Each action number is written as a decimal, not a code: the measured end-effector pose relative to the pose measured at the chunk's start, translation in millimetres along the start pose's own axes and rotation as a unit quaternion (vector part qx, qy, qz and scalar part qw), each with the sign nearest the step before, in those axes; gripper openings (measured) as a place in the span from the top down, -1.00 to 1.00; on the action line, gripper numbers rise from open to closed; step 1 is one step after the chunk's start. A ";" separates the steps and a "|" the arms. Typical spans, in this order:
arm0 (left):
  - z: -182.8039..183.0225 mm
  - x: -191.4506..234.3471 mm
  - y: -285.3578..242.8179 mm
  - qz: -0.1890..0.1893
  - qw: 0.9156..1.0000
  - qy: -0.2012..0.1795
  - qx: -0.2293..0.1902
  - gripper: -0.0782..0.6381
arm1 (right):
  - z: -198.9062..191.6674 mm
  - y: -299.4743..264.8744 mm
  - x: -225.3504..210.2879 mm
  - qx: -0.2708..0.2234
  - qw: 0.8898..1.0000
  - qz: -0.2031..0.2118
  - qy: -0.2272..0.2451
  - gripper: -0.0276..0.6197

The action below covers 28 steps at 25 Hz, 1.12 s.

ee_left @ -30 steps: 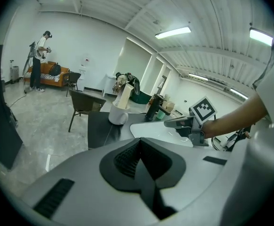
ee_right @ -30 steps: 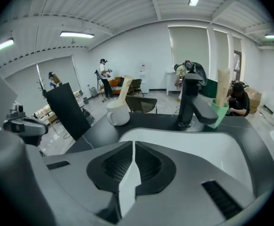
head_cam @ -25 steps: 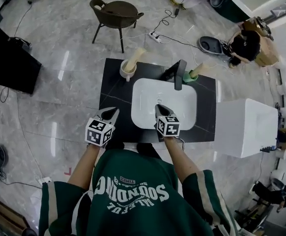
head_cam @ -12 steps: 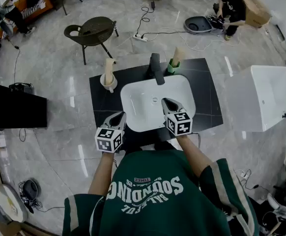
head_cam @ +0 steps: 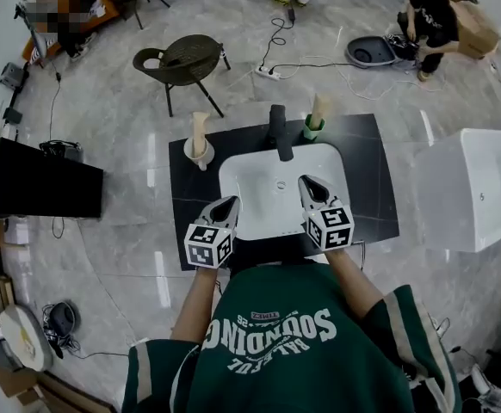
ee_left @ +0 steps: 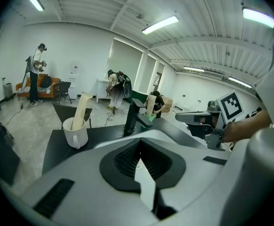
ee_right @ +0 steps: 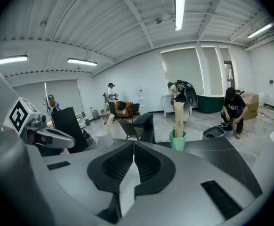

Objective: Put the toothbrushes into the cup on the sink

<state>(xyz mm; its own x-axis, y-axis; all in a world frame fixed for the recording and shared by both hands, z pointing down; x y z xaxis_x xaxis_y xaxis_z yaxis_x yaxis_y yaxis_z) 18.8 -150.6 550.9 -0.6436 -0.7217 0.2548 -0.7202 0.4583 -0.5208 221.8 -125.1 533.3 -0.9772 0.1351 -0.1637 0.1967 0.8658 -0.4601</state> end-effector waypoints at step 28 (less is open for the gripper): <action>28.3 -36.2 -14.4 0.055 0.998 0.009 -0.040 0.75 | 5.0 14.1 -19.0 -0.009 0.997 0.061 0.051 0.79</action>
Point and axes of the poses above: the fingertips, and each gripper's own axes: y backward along the fingers, x to its left, z out of its top, the point moved 3 cm from there along y, backward along the fingers, and after that the axes turned 2 degrees about x, right-handed, at the moved point
